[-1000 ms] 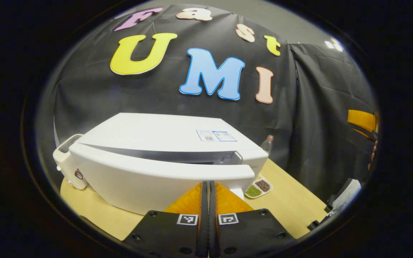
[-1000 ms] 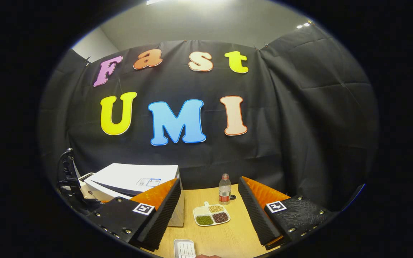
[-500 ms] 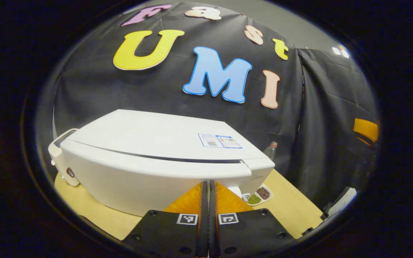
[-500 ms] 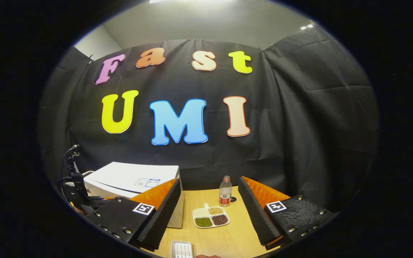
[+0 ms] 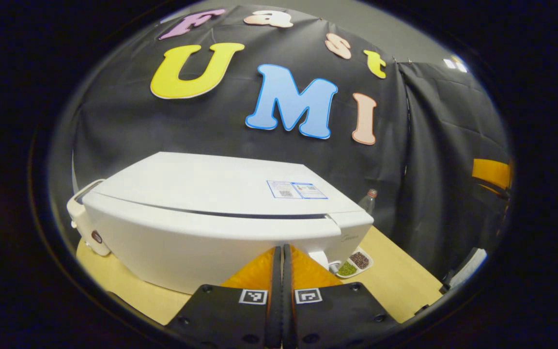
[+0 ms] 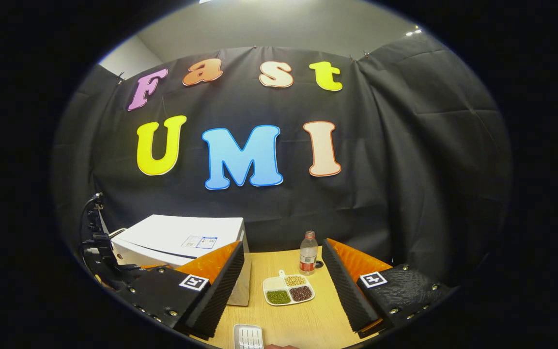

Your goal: Open the microwave oven with the left hand, put the food in, and close the microwave oven.

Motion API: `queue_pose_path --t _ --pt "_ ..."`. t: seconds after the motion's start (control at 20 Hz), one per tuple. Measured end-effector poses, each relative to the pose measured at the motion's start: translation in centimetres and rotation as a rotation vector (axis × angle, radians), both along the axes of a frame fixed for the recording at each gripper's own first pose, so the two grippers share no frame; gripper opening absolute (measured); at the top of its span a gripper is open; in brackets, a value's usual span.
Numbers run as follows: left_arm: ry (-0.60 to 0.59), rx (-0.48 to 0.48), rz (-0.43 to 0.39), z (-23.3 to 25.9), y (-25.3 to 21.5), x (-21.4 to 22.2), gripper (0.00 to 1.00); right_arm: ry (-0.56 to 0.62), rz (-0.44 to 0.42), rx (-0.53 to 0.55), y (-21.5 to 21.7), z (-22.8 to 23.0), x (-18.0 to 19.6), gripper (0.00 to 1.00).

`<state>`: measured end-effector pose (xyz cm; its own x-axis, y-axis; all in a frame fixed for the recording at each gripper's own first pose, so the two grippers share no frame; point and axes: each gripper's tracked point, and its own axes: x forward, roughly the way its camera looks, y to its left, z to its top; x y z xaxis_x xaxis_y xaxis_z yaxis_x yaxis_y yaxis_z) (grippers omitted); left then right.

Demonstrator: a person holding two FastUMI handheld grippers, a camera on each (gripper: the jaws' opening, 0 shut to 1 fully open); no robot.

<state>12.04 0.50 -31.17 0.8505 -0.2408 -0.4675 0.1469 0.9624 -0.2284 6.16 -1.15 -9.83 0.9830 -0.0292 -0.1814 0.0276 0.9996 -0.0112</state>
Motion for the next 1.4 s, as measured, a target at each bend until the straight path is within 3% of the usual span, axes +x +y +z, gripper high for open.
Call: queue_pose_path --t 0.55,0.8,0.85,0.95,1.1,1.4 --pt "-0.007 0.001 -0.034 -0.1 -0.5 0.3 0.06 -0.004 -0.013 0.014 1.6 0.1 -1.0 0.98" --pt "-0.013 0.009 0.003 -0.2 0.1 1.5 0.06 -0.011 -0.006 0.009 2.8 0.5 -1.2 0.98" --pt "0.010 -0.050 -0.017 -0.5 -1.1 1.1 0.07 -0.012 -0.002 0.007 3.0 0.5 -1.3 0.98" --pt "-0.008 0.009 -0.047 0.1 -1.2 0.9 0.07 -0.020 0.000 0.000 3.5 0.9 -1.7 0.98" --pt "-0.055 0.008 -0.048 3.3 -0.5 0.9 0.06 -0.025 -0.007 -0.001 4.1 1.1 -2.2 0.98" --pt "-0.274 0.027 0.000 16.2 3.8 -2.7 0.10 -0.043 0.008 0.012 6.6 2.5 -2.5 0.97"
